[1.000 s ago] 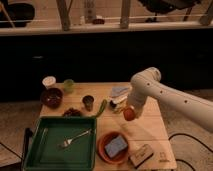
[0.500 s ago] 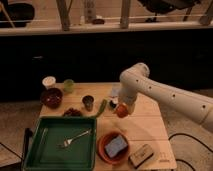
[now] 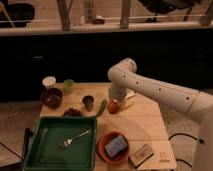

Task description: Place apple in metal cup

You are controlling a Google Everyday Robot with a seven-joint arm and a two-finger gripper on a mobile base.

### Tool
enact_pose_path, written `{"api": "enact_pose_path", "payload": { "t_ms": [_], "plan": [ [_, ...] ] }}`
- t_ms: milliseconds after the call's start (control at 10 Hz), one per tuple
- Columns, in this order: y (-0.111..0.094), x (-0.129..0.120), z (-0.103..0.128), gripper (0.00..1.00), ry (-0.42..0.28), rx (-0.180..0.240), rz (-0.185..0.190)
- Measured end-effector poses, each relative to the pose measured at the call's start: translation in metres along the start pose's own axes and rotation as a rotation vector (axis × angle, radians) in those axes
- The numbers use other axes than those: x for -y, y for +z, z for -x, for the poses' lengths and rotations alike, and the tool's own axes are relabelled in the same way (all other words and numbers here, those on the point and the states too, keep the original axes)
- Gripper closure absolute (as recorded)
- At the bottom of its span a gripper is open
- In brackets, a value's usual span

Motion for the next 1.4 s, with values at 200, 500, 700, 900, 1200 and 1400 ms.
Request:
{"api": "enact_pose_path", "payload": {
  "t_ms": [200,500,700,900,1200,1400],
  "plan": [
    [0.002,0.011,0.005,1.00,-0.031,-0.004,0.008],
    [0.005,0.039,0.018,1.00,-0.087,-0.012,0.008],
    [0.008,0.046,0.019,1.00,-0.109,-0.016,0.013],
    [0.010,0.056,0.022,1.00,-0.127,-0.021,0.009],
    [0.012,0.077,0.031,1.00,-0.165,-0.034,0.002],
    [0.012,0.084,0.034,1.00,-0.181,-0.037,0.001]
  ]
}}
